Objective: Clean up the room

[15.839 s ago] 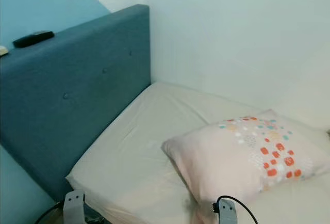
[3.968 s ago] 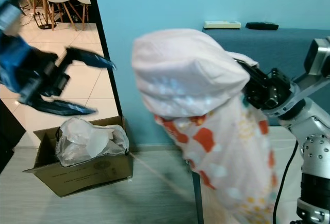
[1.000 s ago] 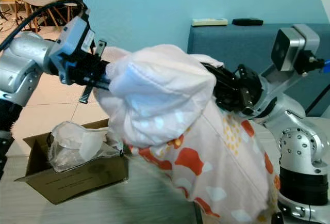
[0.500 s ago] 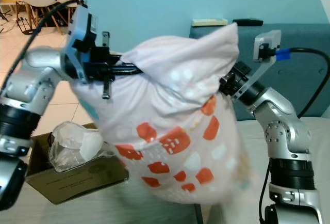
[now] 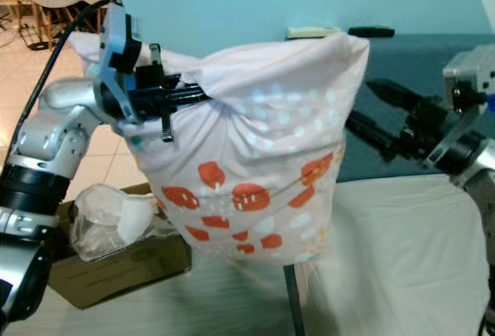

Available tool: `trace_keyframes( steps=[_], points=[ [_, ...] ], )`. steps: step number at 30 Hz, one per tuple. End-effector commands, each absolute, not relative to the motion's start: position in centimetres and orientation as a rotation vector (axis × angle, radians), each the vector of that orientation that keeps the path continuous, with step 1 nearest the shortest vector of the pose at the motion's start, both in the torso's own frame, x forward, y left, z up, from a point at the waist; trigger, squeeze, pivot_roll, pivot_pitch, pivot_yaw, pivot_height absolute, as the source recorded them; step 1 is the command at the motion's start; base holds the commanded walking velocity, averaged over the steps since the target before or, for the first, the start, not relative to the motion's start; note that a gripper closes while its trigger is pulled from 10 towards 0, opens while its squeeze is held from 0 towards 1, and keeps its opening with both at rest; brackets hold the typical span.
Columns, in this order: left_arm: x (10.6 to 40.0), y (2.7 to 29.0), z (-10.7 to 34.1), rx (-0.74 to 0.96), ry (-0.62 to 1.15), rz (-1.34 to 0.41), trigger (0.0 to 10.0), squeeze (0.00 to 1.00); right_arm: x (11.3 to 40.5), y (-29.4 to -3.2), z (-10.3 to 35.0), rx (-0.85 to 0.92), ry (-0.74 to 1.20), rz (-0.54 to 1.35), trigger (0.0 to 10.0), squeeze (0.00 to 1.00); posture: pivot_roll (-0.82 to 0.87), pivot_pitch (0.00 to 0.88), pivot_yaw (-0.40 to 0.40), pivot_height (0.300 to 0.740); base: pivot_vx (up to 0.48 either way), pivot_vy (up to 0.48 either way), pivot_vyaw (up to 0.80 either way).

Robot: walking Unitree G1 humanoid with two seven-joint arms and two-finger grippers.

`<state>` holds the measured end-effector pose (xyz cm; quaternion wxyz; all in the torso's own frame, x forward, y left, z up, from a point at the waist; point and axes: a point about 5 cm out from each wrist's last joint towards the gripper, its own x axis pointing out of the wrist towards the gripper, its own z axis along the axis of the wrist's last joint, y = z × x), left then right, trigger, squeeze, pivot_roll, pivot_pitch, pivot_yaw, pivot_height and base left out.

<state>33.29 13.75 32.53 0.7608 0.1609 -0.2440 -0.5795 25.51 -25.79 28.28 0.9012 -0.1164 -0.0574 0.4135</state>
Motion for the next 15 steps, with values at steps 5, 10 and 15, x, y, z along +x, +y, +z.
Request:
trace_keyframes(
  steps=[5,10,15],
  points=[
    [32.4,14.9,35.8,0.349,-0.664,-1.257,0.0,0.0,24.6,-24.9,25.0,-0.3,0.134,0.967,10.0,1.0,-0.1,0.0,-0.012,0.74,0.0,0.0,0.0],
    [31.4,15.5,37.9,0.333,-0.737,-1.29,0.0,0.0,24.2,-25.6,23.1,-0.33,0.266,0.958,10.0,1.0,-0.1,0.0,-0.013,0.74,0.0,0.0,0.0],
    [30.4,15.7,39.2,0.284,-0.81,-1.31,0.0,0.0,23.4,-24.5,22.8,-0.233,0.236,1.054,10.0,1.0,-0.1,0.0,-0.015,0.74,0.0,0.0,0.0]
  ],
)
